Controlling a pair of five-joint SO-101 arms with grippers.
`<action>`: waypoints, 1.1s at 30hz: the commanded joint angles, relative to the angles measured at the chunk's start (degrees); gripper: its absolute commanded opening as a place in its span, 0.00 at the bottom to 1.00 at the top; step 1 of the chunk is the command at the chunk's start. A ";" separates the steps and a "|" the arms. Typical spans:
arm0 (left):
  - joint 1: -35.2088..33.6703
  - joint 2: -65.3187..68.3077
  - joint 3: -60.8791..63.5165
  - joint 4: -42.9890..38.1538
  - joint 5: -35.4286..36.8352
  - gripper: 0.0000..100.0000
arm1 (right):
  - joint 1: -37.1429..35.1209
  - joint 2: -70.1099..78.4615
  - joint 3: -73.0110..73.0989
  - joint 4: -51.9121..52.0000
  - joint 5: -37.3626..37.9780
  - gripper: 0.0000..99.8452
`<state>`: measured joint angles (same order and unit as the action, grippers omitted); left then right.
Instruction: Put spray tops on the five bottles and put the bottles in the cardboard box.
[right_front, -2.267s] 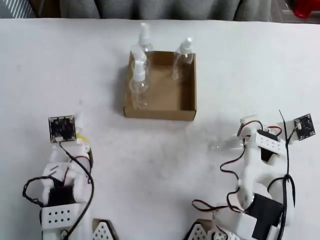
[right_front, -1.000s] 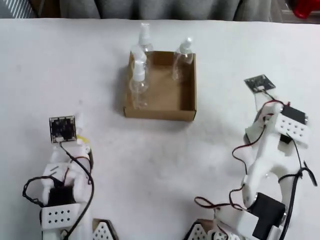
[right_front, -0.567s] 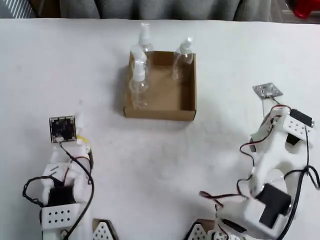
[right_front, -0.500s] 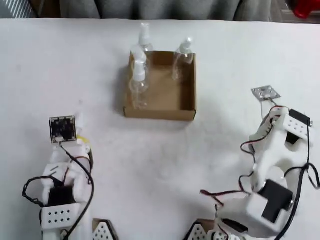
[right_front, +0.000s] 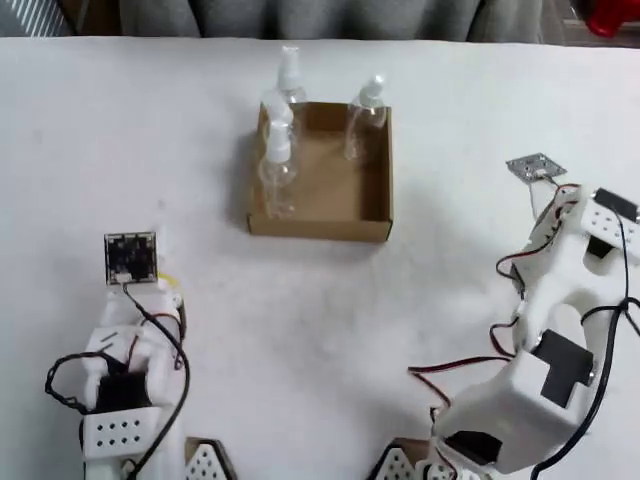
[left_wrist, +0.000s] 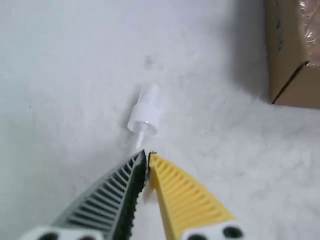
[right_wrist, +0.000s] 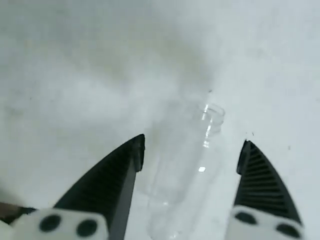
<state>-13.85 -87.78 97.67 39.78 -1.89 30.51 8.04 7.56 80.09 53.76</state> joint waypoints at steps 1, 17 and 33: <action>0.48 -0.66 -0.26 0.44 -0.62 0.02 | 3.82 -0.66 -5.98 5.76 4.22 0.25; 0.48 -0.66 -0.26 0.35 -0.62 0.02 | 10.42 -7.08 3.60 6.99 9.76 0.25; 0.48 -0.66 -0.26 0.44 -0.62 0.02 | 4.35 -9.63 14.33 -6.55 4.57 0.25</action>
<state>-13.85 -87.78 97.67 39.78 -2.07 36.57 -1.89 22.51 74.37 59.21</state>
